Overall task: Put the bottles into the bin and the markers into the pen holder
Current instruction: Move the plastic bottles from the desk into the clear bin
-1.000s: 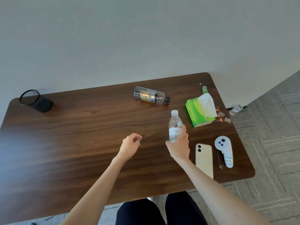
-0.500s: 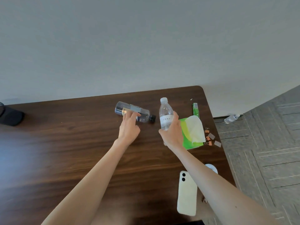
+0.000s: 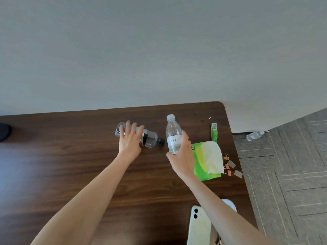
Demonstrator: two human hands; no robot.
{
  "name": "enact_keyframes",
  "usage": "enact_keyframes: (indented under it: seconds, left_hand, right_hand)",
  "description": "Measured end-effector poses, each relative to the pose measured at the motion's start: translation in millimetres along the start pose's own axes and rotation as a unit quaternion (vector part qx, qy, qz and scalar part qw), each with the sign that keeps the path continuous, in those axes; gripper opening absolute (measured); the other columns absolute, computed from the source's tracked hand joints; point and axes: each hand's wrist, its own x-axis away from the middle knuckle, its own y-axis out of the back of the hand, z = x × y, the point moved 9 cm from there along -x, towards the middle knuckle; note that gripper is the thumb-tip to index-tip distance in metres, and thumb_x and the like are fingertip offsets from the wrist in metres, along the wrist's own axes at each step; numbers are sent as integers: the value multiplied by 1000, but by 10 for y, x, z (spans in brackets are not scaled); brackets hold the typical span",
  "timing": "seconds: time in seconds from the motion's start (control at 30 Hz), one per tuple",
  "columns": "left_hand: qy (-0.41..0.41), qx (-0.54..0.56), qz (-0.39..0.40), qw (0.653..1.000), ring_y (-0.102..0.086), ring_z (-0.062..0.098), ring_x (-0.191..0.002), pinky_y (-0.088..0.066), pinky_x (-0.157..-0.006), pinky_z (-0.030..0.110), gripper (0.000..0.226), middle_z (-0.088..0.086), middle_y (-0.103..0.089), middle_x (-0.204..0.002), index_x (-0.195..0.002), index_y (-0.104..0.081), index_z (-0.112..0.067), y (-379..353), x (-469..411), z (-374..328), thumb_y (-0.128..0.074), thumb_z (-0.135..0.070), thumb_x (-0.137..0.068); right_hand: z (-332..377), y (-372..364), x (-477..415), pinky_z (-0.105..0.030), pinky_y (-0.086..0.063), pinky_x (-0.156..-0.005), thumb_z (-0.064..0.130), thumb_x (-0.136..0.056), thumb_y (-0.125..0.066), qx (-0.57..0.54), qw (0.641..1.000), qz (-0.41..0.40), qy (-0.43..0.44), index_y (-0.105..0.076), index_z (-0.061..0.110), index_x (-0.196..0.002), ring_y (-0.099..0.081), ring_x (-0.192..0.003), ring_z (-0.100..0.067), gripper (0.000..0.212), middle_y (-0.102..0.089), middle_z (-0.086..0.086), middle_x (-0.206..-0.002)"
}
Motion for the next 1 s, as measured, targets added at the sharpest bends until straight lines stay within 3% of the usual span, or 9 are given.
enact_keyframes:
  seconds: [0.1,0.2,0.37,0.57,0.8,1.0]
  left_hand:
    - [-15,28,-27,999,-41,32,-130,-25,-113,47,72,9,-49,-132,-133,-41,-24,0,43,120,-76,-22,-70]
    - [25,73,-63,995,-55,32,-108,-35,-107,46,70,9,-54,-114,-122,-50,-23,35,180,431,-80,-27,-59]
    - [137,133,-46,981,-55,31,-100,-41,-93,43,70,8,-50,-109,-124,-49,-24,-14,699,1023,-76,-38,-61]
    - [249,193,-39,948,-53,31,-104,-39,-89,42,69,7,-50,-111,-124,-46,-25,-340,1583,1783,-73,-45,-64]
    - [341,230,-75,908,-50,30,-101,-41,-85,41,69,4,-47,-105,-121,-45,-27,-663,2794,2842,-71,-49,-61]
    - [387,257,-97,880,-51,30,-102,-42,-83,42,69,4,-48,-107,-122,-45,-27,-856,3929,3924,-69,-53,-63]
  right_hand:
    - [57,-73,3,-26,-54,-68,20,-74,-77,1,1000,8,0,-20,31,-146,-55,-104,-16,92,-48,1,-124]
    - [177,-197,28,-31,-57,-70,21,-75,-76,6,1000,19,6,-19,32,-145,-55,-104,-16,91,-47,0,-125]
    - [509,-597,218,-32,-57,-81,23,-78,-77,5,998,60,34,-18,31,-146,-54,-112,-15,91,-45,1,-131]
    - [966,-1248,782,-33,-57,-80,22,-78,-75,26,990,116,82,-15,33,-146,-53,-112,-16,92,-44,1,-130]
    - [1631,-2108,1746,-31,-50,-75,21,-80,-71,55,977,160,127,-13,31,-148,-53,-111,-19,90,-44,0,-129]
    - [2331,-3009,2821,-41,-54,-80,23,-78,-70,60,969,182,154,-12,34,-145,-54,-108,-23,90,-45,-1,-125]
